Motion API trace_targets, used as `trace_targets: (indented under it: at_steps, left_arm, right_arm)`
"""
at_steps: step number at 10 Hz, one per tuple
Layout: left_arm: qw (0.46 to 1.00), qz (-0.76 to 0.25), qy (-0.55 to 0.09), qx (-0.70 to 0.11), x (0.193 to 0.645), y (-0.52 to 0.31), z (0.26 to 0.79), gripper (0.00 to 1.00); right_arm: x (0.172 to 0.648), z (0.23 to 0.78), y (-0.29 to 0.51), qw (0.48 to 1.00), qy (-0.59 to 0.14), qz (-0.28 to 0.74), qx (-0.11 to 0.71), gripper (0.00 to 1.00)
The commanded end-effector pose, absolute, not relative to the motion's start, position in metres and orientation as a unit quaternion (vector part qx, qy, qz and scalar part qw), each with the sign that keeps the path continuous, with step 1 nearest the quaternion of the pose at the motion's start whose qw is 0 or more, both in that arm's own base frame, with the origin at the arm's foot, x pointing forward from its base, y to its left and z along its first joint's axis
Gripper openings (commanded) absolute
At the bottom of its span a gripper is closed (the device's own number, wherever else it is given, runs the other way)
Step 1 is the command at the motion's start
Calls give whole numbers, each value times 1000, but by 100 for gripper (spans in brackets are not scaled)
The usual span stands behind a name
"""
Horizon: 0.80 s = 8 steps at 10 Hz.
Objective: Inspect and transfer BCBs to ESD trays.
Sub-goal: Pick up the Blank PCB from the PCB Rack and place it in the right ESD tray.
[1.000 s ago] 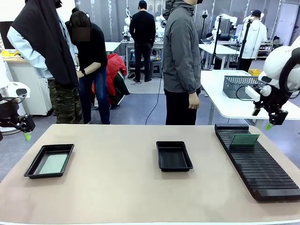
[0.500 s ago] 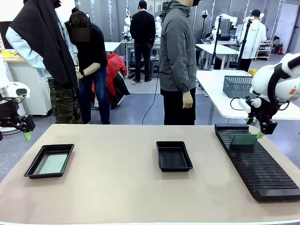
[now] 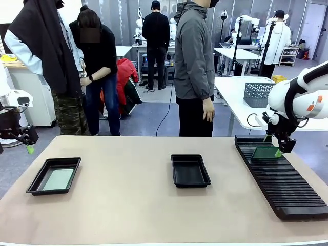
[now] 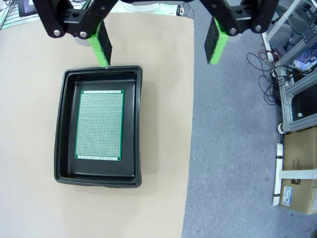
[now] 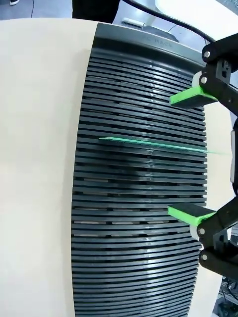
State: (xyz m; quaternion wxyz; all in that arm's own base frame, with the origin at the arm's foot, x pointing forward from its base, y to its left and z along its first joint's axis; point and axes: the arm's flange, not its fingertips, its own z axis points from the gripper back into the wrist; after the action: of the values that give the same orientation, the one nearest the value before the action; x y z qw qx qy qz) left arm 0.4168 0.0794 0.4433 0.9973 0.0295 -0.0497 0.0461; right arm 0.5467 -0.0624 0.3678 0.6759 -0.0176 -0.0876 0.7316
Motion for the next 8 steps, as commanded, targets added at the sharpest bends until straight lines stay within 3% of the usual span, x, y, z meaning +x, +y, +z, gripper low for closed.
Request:
trace_targets:
  at_steps: [1,8]
  left_arm:
    - [997,46,-51,30,418,79,442,100]
    - [997,46,-51,30,418,79,442,100]
  right_arm:
    - [556,358,-68,683,-103,723,-24,100]
    - [561,350,-69,683,-86,725,-17,100]
